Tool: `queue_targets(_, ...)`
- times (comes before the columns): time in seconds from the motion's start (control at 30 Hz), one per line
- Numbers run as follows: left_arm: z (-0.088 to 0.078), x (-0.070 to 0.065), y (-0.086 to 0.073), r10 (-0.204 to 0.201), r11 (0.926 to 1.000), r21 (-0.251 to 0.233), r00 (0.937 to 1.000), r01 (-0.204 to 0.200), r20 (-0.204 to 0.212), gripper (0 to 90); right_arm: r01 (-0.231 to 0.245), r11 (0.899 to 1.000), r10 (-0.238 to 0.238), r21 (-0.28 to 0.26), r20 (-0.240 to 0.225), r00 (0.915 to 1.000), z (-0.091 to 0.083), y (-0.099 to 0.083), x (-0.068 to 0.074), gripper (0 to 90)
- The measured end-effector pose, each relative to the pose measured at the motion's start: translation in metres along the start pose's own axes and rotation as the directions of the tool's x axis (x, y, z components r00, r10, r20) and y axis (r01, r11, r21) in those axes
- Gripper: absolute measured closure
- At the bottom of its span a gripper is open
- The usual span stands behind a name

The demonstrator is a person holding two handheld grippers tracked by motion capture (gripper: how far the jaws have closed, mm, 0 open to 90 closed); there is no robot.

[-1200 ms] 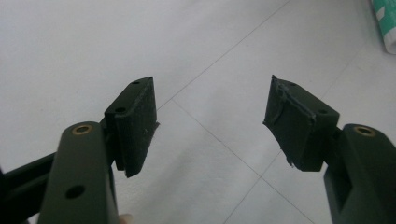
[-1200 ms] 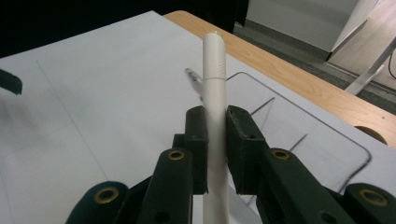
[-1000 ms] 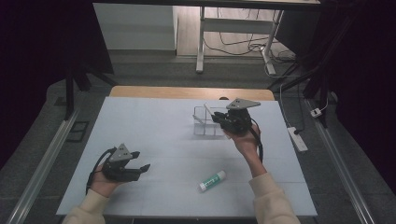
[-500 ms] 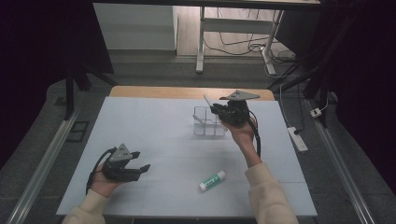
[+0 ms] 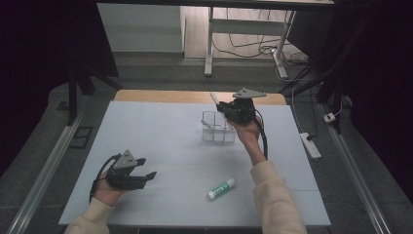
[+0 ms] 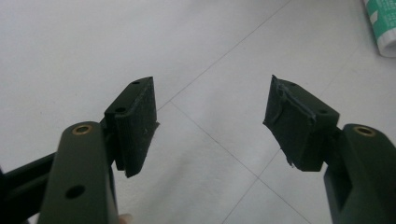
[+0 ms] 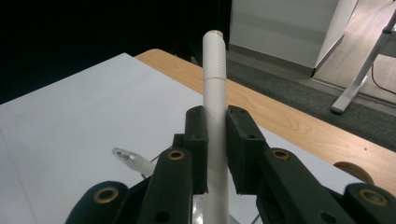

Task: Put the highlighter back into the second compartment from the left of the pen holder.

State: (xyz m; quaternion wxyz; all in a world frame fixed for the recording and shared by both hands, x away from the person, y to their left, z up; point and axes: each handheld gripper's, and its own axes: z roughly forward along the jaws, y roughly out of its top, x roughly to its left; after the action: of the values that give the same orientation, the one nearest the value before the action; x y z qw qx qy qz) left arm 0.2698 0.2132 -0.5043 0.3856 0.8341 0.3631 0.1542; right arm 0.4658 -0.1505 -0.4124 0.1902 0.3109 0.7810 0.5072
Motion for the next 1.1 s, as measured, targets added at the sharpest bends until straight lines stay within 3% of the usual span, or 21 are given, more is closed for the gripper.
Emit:
queue_targets(0.33,0.000,0.000,0.000,0.000,1.0000,-0.002,1.0000,0.000,0.003,33.6,-0.005,0.999,0.006,-0.036,0.028,0.9996,0.014,0.004,-0.002,78.4)
queue_targets(0.97,0.000,0.000,0.000,-0.002,1.0000,0.000,1.0000,0.002,0.001,33.5,-0.058,0.990,0.060,-0.128,0.017,0.9980,0.037,0.003,-0.006,78.0)
queue_targets(1.1,0.000,0.000,0.000,-0.002,1.0000,0.000,1.0000,0.002,0.001,33.5,-0.050,0.991,0.054,-0.124,0.027,0.9982,0.040,0.000,-0.005,75.1)
